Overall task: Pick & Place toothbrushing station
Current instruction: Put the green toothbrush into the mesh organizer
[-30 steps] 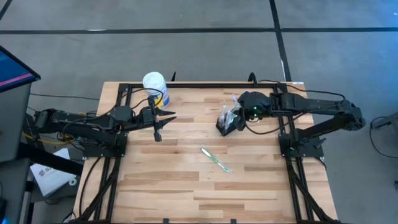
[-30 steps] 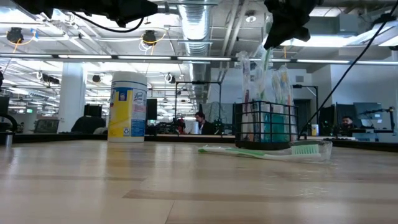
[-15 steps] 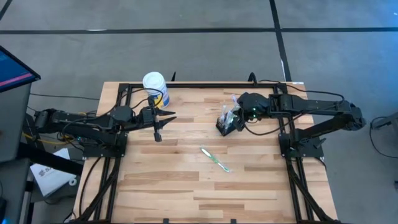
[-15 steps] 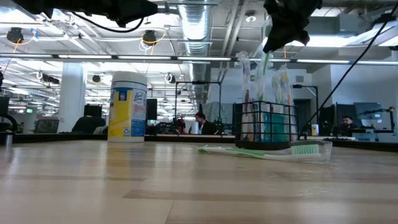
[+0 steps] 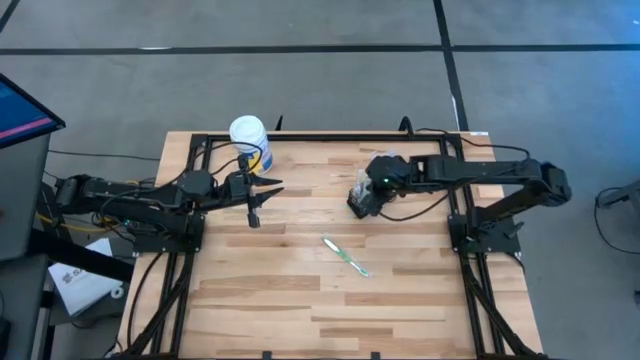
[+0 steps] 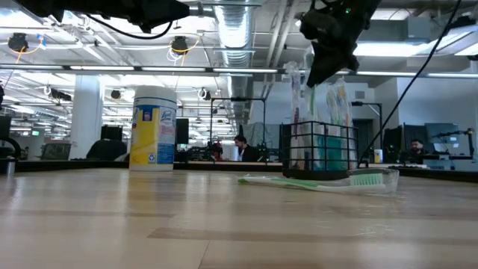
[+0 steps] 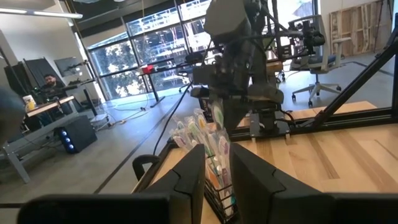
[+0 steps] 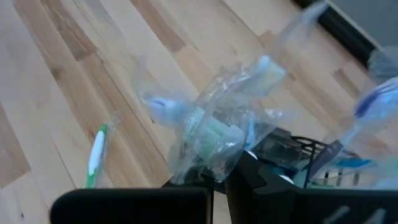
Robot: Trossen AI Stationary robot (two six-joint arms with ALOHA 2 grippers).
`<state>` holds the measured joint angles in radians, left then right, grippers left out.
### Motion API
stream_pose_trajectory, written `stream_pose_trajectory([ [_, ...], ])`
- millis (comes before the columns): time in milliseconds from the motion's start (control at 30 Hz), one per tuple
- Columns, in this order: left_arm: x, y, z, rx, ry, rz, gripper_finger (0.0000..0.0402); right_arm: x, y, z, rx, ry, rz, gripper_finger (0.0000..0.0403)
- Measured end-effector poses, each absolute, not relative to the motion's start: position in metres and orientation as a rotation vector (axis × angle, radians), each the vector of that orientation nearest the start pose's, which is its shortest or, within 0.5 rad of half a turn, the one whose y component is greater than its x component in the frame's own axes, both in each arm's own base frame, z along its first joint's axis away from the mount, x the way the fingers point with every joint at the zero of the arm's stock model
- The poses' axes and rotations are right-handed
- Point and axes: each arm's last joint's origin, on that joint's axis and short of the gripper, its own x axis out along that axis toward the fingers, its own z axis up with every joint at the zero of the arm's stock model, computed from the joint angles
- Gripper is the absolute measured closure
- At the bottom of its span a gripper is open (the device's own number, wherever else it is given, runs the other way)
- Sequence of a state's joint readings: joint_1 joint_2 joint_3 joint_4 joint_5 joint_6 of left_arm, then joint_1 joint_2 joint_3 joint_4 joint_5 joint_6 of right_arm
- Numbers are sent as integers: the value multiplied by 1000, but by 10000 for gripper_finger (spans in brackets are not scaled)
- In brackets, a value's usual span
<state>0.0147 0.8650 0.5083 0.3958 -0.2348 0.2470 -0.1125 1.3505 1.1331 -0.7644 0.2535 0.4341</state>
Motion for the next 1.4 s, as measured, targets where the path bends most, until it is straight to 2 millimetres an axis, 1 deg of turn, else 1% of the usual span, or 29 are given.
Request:
stream_pose_trajectory([
  [233,195,10,279,241,-9,253,335,274,-37,277,328,933,-532,393],
  [600,195,10,279,241,-9,253,335,281,-35,267,320,958,-524,393],
  [767,195,10,279,241,-8,253,335,283,-31,269,315,935,-507,388],
  [933,195,10,279,241,-9,253,335,283,-27,269,277,934,-537,380],
  [1100,195,10,279,241,-8,253,335,284,-23,269,269,931,-528,376],
  [1400,195,10,279,241,-8,253,335,283,-23,269,255,935,-521,374],
])
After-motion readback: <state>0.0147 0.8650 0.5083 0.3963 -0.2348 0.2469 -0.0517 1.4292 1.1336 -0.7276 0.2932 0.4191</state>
